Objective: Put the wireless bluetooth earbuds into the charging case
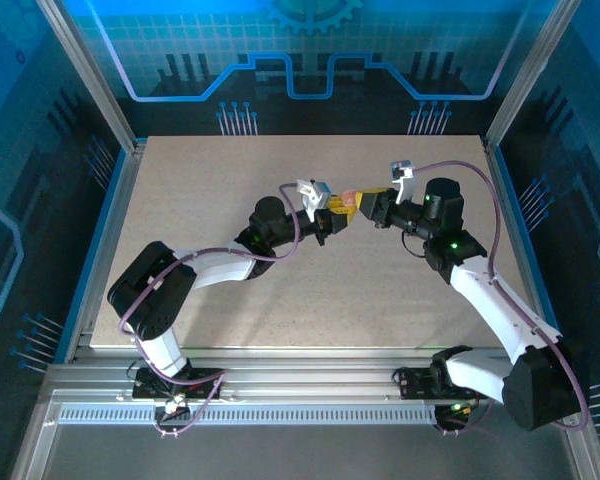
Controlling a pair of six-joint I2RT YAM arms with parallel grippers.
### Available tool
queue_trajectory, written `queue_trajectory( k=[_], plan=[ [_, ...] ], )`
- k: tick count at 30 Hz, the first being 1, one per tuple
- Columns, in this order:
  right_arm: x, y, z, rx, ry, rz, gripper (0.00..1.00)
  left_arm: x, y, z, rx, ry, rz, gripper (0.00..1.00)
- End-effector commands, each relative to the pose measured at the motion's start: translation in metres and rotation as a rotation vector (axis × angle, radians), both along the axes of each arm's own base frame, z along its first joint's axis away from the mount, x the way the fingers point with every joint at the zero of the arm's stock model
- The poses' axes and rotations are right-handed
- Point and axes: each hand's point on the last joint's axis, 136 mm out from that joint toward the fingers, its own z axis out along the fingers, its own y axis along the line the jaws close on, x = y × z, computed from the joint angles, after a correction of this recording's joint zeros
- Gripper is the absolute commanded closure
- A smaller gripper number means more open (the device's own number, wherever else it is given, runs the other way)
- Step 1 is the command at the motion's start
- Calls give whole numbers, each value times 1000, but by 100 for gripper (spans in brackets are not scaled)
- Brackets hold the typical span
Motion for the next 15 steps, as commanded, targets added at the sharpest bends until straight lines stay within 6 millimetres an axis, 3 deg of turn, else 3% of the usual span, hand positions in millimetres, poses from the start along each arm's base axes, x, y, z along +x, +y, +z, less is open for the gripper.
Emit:
queue_trajectory(
  k=[1, 10, 15],
  plan=[
    [-4, 2, -5, 2, 20, 25, 78, -12, 1, 35, -72, -71, -26, 83],
    [-8, 2, -11, -4, 51, 50, 74, -12, 2, 39, -76, -81, -27, 83],
    [-8, 1, -7, 1, 58, 56, 61, -13, 2, 41, -78, -85, -29, 83]
  ],
)
